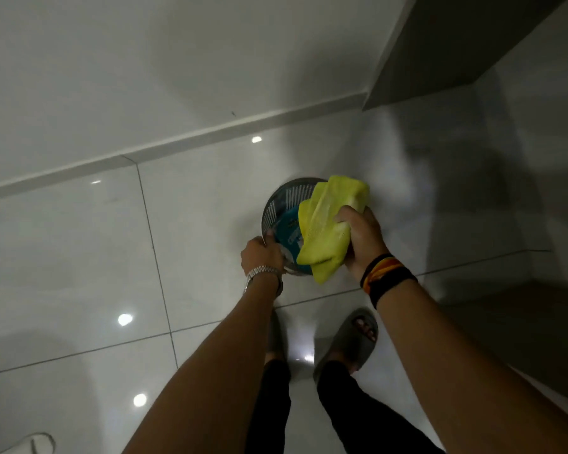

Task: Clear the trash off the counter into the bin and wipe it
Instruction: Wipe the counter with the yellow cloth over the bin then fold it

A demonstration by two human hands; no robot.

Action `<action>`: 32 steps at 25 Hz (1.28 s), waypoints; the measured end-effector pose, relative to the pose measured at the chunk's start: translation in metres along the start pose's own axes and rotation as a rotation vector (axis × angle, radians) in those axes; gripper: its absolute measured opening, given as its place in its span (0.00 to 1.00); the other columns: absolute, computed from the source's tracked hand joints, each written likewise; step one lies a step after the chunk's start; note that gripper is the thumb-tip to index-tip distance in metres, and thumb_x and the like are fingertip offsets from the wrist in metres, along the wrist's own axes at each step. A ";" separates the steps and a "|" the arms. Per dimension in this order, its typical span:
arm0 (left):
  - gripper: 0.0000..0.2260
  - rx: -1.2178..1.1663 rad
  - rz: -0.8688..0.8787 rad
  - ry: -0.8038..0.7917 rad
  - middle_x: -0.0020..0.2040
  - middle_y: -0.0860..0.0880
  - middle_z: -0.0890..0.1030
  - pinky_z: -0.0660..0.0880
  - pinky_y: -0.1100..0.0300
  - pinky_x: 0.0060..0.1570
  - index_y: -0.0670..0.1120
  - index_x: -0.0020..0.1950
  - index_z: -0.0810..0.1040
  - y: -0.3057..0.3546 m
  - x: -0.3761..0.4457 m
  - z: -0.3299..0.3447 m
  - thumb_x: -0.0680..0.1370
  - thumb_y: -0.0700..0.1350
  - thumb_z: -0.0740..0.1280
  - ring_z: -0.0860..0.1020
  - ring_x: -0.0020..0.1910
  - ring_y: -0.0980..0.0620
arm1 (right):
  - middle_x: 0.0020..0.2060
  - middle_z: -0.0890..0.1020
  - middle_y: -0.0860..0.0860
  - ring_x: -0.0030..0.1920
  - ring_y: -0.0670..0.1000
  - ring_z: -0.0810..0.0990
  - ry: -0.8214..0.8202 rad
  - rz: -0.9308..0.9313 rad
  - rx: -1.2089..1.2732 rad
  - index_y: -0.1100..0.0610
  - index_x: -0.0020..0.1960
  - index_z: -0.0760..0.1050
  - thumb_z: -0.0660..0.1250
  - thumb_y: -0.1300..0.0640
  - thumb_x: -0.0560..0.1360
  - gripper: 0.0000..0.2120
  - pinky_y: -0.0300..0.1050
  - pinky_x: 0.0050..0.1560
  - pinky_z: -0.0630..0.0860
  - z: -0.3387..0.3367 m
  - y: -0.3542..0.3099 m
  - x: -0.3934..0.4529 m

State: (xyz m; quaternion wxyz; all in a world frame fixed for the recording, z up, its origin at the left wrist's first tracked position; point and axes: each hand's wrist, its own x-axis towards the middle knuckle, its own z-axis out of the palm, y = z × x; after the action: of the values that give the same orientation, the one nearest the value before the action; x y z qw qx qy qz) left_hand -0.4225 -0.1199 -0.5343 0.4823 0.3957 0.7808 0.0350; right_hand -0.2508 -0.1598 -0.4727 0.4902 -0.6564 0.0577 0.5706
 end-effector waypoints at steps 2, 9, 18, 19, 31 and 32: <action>0.19 0.003 -0.010 0.013 0.47 0.39 0.85 0.83 0.43 0.47 0.47 0.39 0.78 -0.011 0.011 0.005 0.78 0.59 0.59 0.83 0.44 0.37 | 0.58 0.82 0.56 0.56 0.61 0.82 -0.017 -0.021 -0.065 0.50 0.61 0.77 0.67 0.57 0.63 0.25 0.66 0.54 0.80 -0.003 0.011 0.012; 0.26 0.002 0.102 0.083 0.65 0.40 0.79 0.72 0.50 0.61 0.41 0.68 0.74 0.016 -0.016 -0.026 0.80 0.60 0.60 0.75 0.64 0.40 | 0.57 0.83 0.57 0.55 0.62 0.82 -0.056 -0.048 -0.360 0.54 0.61 0.77 0.69 0.58 0.61 0.27 0.68 0.57 0.79 0.004 -0.004 -0.022; 0.39 -0.114 0.077 -0.725 0.56 0.43 0.85 0.81 0.40 0.53 0.49 0.63 0.80 0.219 -0.216 -0.245 0.62 0.74 0.71 0.84 0.55 0.40 | 0.56 0.84 0.49 0.56 0.50 0.83 -0.380 -0.354 -0.659 0.50 0.67 0.75 0.72 0.57 0.76 0.20 0.50 0.56 0.80 0.065 -0.165 -0.272; 0.38 -0.019 0.176 -0.686 0.55 0.44 0.86 0.81 0.40 0.53 0.49 0.63 0.80 0.234 -0.240 -0.266 0.60 0.69 0.77 0.85 0.53 0.41 | 0.56 0.83 0.48 0.57 0.51 0.83 -0.388 -0.350 -0.673 0.49 0.68 0.73 0.74 0.55 0.74 0.24 0.49 0.54 0.81 0.067 -0.183 -0.299; 0.24 -0.147 0.508 -0.798 0.50 0.43 0.87 0.81 0.40 0.52 0.44 0.55 0.83 0.311 -0.413 -0.223 0.63 0.51 0.81 0.86 0.49 0.44 | 0.53 0.82 0.56 0.46 0.53 0.83 0.193 -0.487 0.122 0.58 0.64 0.74 0.74 0.60 0.70 0.23 0.44 0.34 0.80 -0.084 -0.248 -0.445; 0.26 -0.130 0.516 -0.824 0.51 0.42 0.87 0.81 0.41 0.52 0.43 0.56 0.83 0.307 -0.429 -0.204 0.62 0.51 0.82 0.86 0.49 0.43 | 0.54 0.82 0.56 0.47 0.53 0.83 0.240 -0.509 0.169 0.57 0.64 0.74 0.75 0.59 0.71 0.23 0.44 0.35 0.80 -0.109 -0.245 -0.455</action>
State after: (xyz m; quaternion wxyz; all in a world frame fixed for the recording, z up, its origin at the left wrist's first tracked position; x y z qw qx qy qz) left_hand -0.3079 -0.1223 0.0194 0.7505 0.5262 0.3975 0.0427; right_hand -0.1754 -0.3315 0.0214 0.6601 -0.6694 -0.0040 0.3410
